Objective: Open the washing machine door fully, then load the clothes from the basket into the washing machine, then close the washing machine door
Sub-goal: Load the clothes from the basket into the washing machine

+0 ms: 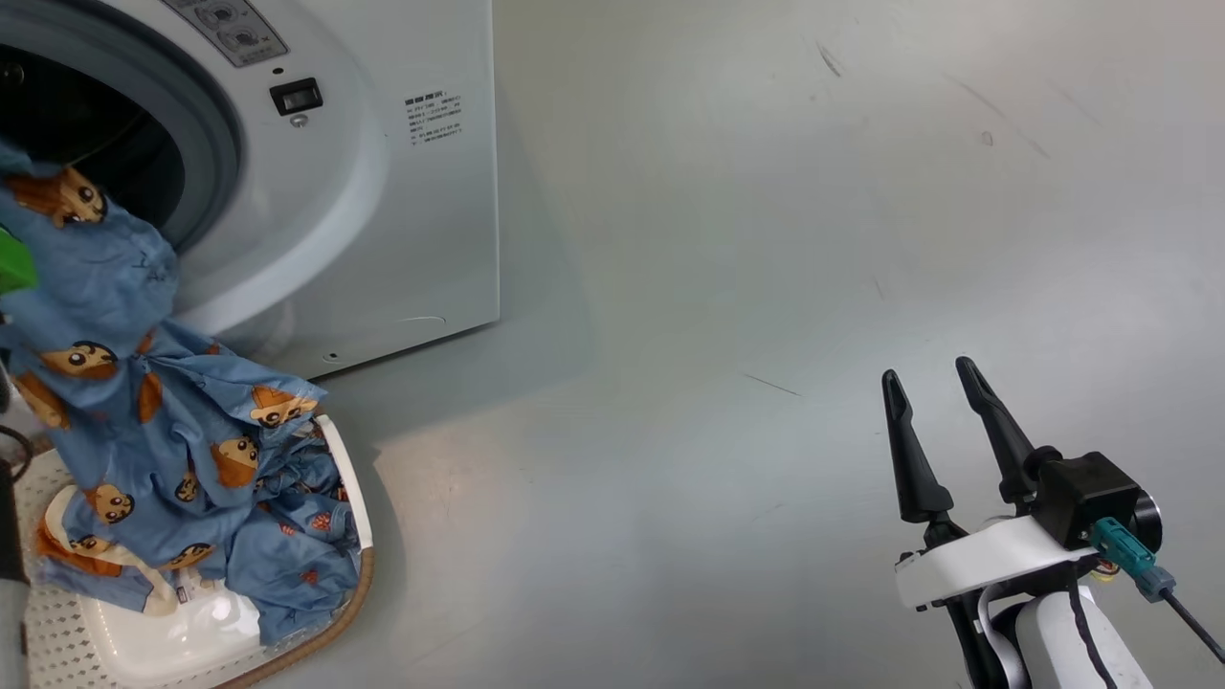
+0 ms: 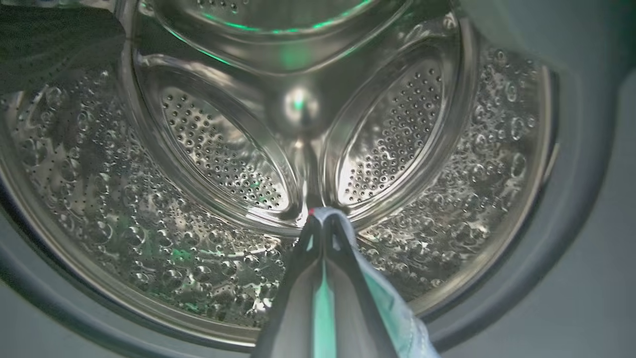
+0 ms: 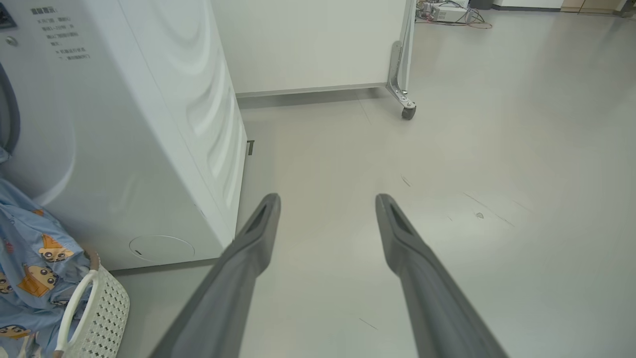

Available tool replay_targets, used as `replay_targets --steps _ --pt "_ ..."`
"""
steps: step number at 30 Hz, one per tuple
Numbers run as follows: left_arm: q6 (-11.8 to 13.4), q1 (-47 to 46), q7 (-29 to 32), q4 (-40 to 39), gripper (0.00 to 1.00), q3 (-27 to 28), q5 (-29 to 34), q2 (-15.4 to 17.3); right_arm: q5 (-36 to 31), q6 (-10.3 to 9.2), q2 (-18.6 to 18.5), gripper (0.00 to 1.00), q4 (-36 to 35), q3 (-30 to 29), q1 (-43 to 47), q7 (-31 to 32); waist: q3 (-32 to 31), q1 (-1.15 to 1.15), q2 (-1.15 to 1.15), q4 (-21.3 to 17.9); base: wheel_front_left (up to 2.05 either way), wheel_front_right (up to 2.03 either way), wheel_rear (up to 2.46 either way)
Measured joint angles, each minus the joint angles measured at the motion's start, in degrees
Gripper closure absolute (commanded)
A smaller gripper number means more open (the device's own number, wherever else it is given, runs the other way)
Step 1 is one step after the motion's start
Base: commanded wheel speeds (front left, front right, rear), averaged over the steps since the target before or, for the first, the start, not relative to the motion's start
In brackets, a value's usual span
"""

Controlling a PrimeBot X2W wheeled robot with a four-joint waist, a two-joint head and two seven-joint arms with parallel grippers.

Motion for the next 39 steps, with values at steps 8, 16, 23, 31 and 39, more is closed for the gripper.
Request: replay_targets --steps 8,16,23,31,39 --pt "0.64 -7.36 -1.6 4.03 1.0 0.99 -0.01 1.19 -0.35 0.0 -1.74 0.0 -0.15 0.49 -0.76 0.0 3.99 0.0 0.0 0.14 0.0 0.0 0.0" --pt "0.74 -12.7 -2.67 8.03 1.0 1.02 0.31 2.49 -0.34 0.0 -2.13 0.0 -0.41 0.93 -0.97 0.0 7.6 0.0 0.0 0.11 0.0 0.0 0.0" --pt "1.25 -16.6 -2.66 10.82 1.0 0.93 1.12 4.46 -0.34 0.0 -2.21 0.0 -0.65 1.22 -1.39 0.0 9.82 0.0 0.0 -0.05 0.0 0.0 0.0" --pt "1.25 -23.73 -2.97 12.22 1.0 0.56 2.81 7.54 -0.25 0.0 -2.15 0.0 -1.34 1.43 -2.35 0.0 12.68 0.0 0.0 -0.61 0.0 0.0 0.0" --pt "1.25 -28.48 -5.38 14.47 1.0 -0.38 4.56 9.04 -0.25 0.0 -2.1 0.0 -1.29 1.62 -3.13 0.0 14.93 0.0 0.0 -1.41 0.0 0.0 0.0"
